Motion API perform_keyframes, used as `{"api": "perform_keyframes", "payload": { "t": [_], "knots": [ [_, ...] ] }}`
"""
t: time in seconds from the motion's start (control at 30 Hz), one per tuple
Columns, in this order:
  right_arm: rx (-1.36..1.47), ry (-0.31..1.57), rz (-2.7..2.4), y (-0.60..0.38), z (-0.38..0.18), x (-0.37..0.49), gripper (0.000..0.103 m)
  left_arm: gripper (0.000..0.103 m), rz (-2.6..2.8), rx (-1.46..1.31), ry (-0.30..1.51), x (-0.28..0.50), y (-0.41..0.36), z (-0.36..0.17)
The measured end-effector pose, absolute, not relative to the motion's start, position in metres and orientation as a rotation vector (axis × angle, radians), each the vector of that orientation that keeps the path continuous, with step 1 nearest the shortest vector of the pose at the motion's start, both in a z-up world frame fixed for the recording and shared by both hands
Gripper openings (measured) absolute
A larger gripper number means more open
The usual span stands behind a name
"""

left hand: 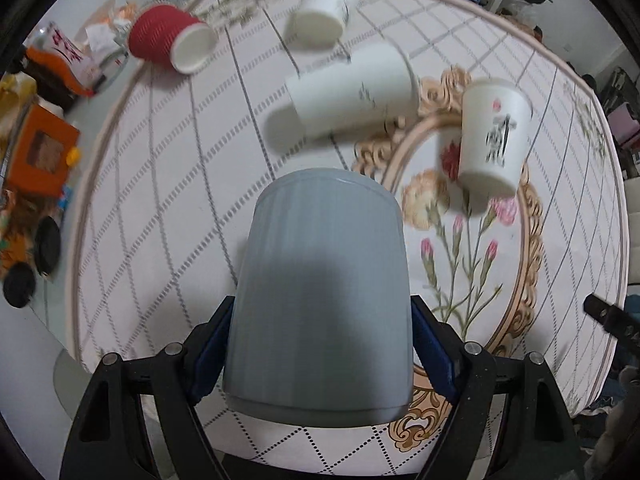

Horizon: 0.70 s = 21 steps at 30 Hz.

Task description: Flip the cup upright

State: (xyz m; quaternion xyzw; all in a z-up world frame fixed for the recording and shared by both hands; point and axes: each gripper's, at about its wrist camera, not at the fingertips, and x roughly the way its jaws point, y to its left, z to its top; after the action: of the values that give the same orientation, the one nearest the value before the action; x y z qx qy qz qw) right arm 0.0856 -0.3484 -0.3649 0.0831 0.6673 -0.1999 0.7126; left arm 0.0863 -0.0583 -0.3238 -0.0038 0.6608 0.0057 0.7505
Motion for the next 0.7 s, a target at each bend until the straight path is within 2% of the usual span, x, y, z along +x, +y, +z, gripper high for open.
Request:
{"api": "perform_keyframes", "payload": {
  "t": [0.13,0.43,0.67,0.7],
  "knots": [
    [0.169,1.477,-0.458,-0.341,-0.365,0.080,0.103,0.081,-0.011,0.047,1.421,0.078,-0.069,-0.327],
    [0.175,1.455,-0.468,-0.331,-0.353,0.073,0.103,0.082,-0.088,0.045,1.503,0.066,-0.068,-0.347],
    [0.187,1.446,-0.480,-0.332,-0.348,0.072,0.103,0.092,-0.113,0.097,1.534,0.054,-0.076,-0.355],
    [0.189,1.447,-0.481,-0.333,-0.348,0.071,0.103,0.096,-0.117,0.099,1.538,0.052,-0.076,-0.356]
  ]
}}
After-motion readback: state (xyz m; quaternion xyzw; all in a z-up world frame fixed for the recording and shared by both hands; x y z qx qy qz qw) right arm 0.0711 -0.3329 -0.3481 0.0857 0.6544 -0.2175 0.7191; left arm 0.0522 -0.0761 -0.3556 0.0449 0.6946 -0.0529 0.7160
